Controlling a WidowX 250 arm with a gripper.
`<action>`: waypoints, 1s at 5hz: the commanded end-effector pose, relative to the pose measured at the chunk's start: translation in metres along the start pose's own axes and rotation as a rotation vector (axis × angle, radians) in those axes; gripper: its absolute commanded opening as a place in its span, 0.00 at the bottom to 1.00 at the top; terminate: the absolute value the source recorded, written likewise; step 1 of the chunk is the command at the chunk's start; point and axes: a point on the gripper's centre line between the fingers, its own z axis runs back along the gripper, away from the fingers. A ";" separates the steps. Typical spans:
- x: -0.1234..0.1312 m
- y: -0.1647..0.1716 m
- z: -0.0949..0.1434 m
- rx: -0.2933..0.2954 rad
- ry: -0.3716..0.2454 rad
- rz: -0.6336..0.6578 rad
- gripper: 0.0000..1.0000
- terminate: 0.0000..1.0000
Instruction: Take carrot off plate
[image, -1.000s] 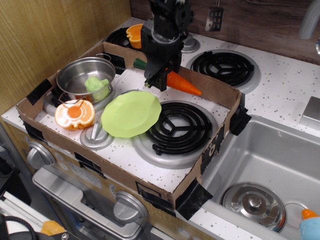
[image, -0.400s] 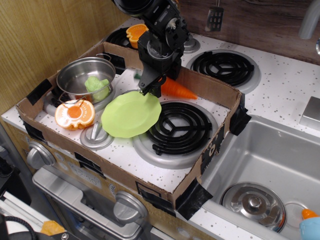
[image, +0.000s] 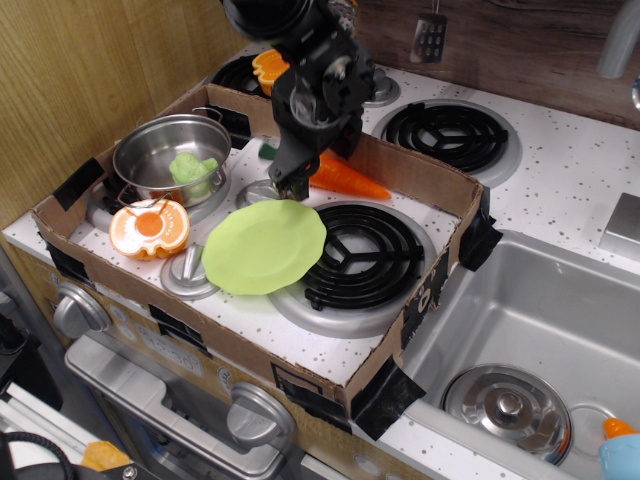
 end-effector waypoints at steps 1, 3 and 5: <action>0.033 -0.023 0.044 -0.060 -0.056 -0.066 1.00 0.00; 0.040 -0.024 0.058 -0.059 0.056 -0.270 1.00 0.00; 0.040 -0.024 0.058 -0.059 0.056 -0.270 1.00 0.00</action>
